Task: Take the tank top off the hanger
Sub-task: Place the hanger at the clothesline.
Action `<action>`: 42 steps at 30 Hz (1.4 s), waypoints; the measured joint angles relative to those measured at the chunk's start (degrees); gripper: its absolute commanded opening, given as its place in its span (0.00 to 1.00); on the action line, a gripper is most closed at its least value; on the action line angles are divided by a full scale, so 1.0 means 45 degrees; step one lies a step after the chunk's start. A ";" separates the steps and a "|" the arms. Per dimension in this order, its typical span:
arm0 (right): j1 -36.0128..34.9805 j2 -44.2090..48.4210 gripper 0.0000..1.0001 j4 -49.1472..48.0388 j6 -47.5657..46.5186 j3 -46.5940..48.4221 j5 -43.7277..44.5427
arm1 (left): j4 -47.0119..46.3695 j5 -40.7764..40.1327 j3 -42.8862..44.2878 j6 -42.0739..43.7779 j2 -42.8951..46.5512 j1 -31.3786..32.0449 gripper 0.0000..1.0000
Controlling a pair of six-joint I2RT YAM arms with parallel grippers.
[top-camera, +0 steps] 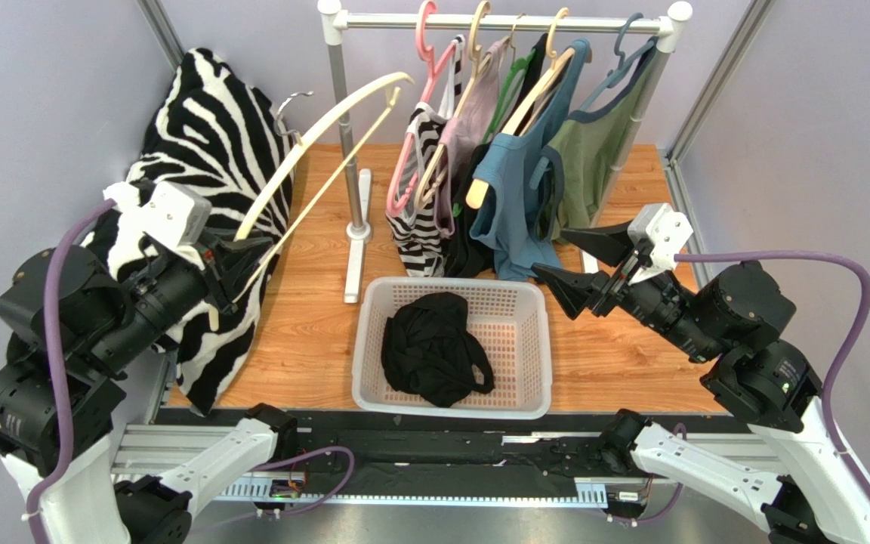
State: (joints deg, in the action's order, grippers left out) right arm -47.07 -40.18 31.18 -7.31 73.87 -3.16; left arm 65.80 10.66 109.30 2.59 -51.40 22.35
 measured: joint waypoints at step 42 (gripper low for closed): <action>0.0000 -0.0015 0.50 0.0427 0.1345 -0.0811 -0.0364 | -0.1826 -0.1389 0.3784 -0.2273 -0.7985 -0.0831 0.00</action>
State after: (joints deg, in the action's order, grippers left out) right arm -47.07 -40.25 33.10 -1.26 70.22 -4.80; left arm 57.58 4.40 126.32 -7.64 -87.33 18.61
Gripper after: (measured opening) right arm 0.511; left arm 0.208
